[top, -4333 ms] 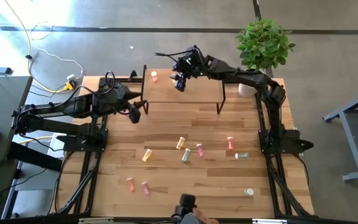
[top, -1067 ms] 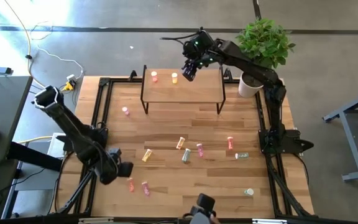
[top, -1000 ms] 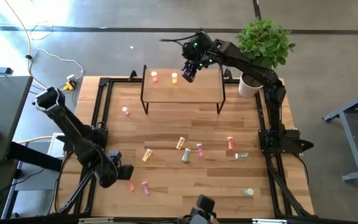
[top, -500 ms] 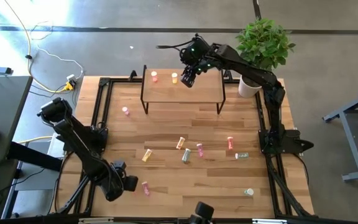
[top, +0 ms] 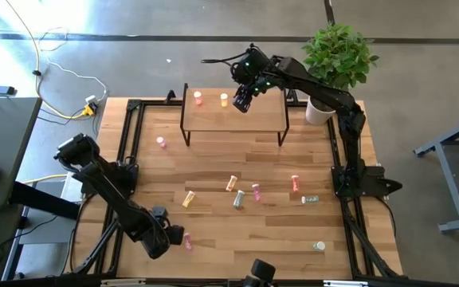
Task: Pick and place medicine bottles onto shelf by color
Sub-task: Put the bottom pink pill bottle on the shelf aligned with the pink pill bottle
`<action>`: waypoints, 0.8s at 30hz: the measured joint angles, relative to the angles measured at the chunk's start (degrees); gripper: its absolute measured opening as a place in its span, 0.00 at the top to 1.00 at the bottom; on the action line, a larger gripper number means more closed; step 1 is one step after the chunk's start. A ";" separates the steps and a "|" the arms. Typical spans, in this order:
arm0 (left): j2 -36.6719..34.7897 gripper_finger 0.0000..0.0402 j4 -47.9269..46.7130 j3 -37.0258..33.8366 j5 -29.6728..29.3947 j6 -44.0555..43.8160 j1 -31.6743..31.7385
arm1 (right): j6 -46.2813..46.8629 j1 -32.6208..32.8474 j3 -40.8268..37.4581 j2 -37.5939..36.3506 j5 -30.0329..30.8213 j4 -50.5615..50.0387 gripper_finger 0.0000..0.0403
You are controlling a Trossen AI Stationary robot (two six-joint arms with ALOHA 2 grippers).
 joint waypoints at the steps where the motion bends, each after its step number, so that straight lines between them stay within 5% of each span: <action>1: 0.67 0.51 0.63 0.00 0.43 -0.01 0.00 | 0.00 0.00 0.00 0.00 0.00 -0.07 0.57; 7: 2.41 0.53 1.31 0.17 3.16 1.19 -0.02 | -0.01 0.00 0.00 0.00 -0.01 -0.21 0.57; 18: 2.48 0.78 0.27 0.22 4.00 6.79 -0.11 | -0.02 0.00 0.00 0.00 0.00 -0.23 0.57; 24: 1.20 0.77 0.23 0.61 0.95 10.99 -0.05 | -0.03 0.17 0.00 0.00 -0.21 -0.21 0.57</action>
